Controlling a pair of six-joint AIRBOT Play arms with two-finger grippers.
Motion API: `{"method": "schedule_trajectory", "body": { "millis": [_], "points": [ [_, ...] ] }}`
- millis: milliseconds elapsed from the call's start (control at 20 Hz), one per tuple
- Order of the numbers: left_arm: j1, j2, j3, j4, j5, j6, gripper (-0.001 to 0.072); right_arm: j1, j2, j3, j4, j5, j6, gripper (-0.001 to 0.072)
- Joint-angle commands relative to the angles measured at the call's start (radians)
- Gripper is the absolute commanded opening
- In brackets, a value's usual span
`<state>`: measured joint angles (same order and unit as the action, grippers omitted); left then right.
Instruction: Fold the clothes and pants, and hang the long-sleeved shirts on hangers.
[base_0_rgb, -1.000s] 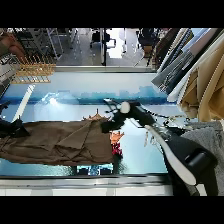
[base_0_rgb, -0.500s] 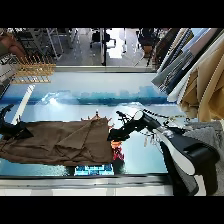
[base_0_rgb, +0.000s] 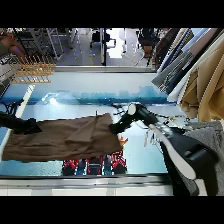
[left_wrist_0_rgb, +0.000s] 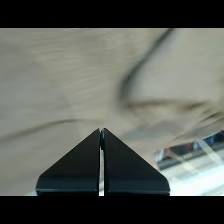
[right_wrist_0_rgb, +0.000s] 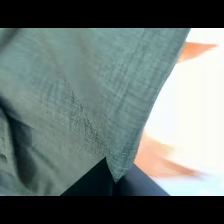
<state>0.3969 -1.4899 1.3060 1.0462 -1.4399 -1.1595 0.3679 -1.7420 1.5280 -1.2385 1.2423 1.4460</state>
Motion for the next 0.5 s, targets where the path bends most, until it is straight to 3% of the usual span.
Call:
{"method": "schedule_trajectory", "body": {
  "millis": [0, 200, 300, 450],
  "points": [
    [-0.074, 0.000, -0.045, 0.000, 0.103, 0.003, 0.0010, -0.108, 0.145, 0.035, -0.374, 0.144, 0.092, 0.0016],
    [-0.205, -0.001, -0.197, -0.089, 0.171, 0.171, 0.0010, -0.202, 0.261, 0.061, -0.370, 0.183, 0.109, 0.0016],
    [-0.266, -0.017, -0.235, -0.093, 0.263, 0.173, 0.0010, -0.170, 0.271, 0.125, -0.336, 0.198, 0.123, 0.0016],
    [-0.320, -0.083, -0.237, -0.089, 0.281, 0.172, 0.0010, -0.040, 0.270, 0.216, -0.259, 0.143, 0.183, 0.0016]
  ]
}}
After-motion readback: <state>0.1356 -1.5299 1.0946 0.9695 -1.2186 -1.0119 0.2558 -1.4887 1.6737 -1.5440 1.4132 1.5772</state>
